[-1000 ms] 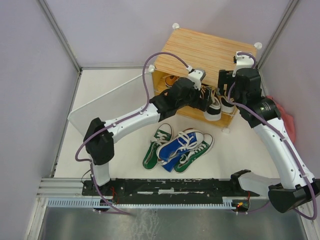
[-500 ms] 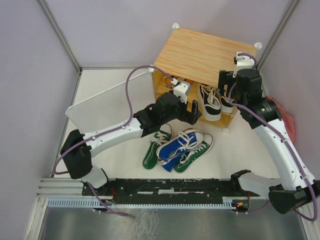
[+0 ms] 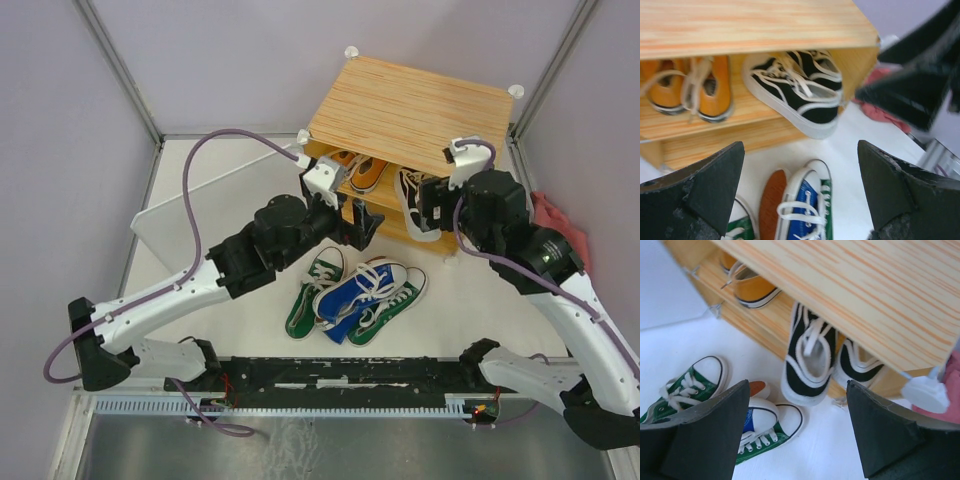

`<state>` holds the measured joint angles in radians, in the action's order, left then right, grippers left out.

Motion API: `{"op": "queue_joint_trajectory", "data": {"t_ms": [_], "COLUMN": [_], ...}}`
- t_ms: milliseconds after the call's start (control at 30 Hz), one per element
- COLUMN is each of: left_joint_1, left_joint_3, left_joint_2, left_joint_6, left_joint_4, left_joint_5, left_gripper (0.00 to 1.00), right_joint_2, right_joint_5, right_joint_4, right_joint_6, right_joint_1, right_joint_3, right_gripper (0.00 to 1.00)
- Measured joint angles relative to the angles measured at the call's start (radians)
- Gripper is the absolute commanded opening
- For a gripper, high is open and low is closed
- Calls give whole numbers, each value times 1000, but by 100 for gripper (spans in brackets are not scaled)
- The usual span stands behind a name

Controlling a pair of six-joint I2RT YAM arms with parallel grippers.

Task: Place and organize the shoes in the shoe cabinet
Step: Place the shoe in the shoe cabinet.

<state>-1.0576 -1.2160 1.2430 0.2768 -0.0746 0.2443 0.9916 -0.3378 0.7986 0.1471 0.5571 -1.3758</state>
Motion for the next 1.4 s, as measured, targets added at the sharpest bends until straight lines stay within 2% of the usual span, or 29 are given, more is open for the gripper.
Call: {"op": "queue_joint_trajectory", "data": {"t_ms": [100,233,467,700,867,967,1100,1233,1267,1400], "left_joint_1": [2,37,290,373,434,471,504,513,513,513], "left_joint_3": [-21,-47,-72,-161,-159,-150,-135,-122,-121,-101], "left_joint_2": [-24,-26,16,74,98,117,152,185,192,200], "left_joint_6": [-63,-127,-129,-160,-185,-188,-188,-188,-188,-188], "left_joint_4": [-4,2,52,121,182,207,216,215,213,212], "left_joint_5": [91,167,117,102,113,117,117,113,113,113], "left_gripper": [99,99,99,99,99,99,99,99,99,100], "right_joint_2": [-4,-20,36,52,74,75,61,32,31,19], "right_joint_5": [-17,-51,-113,-185,-234,-267,-296,-295,-295,-319], "right_joint_4": [12,7,-51,-193,-299,-339,-404,-497,-515,-575], "right_joint_6": [12,35,57,58,54,50,45,32,30,24], "right_joint_1": [77,104,104,104,104,104,105,115,117,115], "right_joint_3": [20,130,267,343,409,441,479,536,542,565], "right_gripper": [85,86,86,86,80,70,49,6,2,2]}}
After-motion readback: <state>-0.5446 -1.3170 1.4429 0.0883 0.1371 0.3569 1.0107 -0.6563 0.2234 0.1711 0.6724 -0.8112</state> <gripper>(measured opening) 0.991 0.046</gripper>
